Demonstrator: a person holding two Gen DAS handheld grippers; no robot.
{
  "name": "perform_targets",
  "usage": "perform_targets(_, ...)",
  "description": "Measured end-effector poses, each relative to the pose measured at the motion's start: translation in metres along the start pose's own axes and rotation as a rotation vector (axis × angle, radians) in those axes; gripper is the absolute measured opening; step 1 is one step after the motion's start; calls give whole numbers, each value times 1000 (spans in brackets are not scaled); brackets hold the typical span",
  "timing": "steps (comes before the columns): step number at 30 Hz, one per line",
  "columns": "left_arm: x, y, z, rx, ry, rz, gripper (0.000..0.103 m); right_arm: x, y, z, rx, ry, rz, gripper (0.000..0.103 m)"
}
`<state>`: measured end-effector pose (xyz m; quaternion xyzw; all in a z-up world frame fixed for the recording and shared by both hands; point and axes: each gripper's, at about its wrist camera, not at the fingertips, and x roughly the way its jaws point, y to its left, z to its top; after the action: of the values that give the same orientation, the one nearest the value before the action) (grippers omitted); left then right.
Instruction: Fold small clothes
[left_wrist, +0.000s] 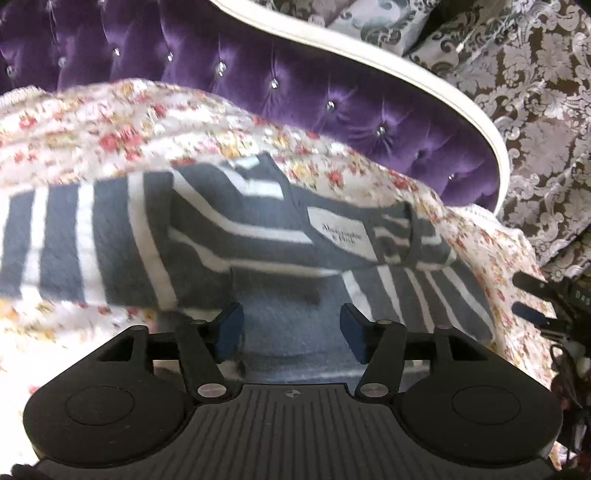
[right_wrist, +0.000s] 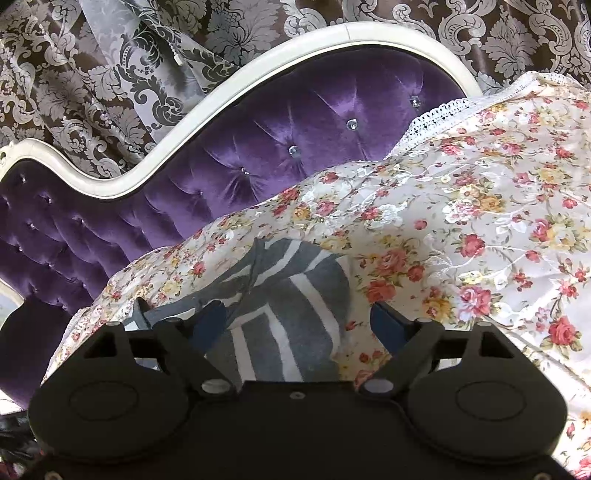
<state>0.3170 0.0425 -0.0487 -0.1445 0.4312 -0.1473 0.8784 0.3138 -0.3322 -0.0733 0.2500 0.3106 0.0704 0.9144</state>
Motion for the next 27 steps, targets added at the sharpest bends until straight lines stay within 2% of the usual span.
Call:
perform_targets(7,11,2,-1,-37,29,-56,58,-2,1,1,-1,-3,3,87)
perform_targets(10,9,0,-1,-43,20,-20,58,-4,0,1,4,-8,7,87)
perform_targets(13,0,-3,-2,2,-15,42,59,-5,0,2,9,-11,10,87)
perform_targets(15,-1,0,-3,3,-5,64,59,-5,1,3,8,-13,14,87)
perform_targets(19,5,9,-7,-44,34,55,59,-6,3,2,-1,-9,19,87)
perform_targets(23,8,2,-7,-21,43,33,58,-6,2,1,2,-8,20,87)
perform_targets(24,8,1,-7,-21,33,23,38,-6,2,1,5,-8,20,87)
perform_targets(25,7,-1,-7,-19,18,13,2,-6,1,1,8,-9,21,87)
perform_targets(27,-2,-5,-5,-6,-27,16,4,-6,0,2,15,-11,21,87)
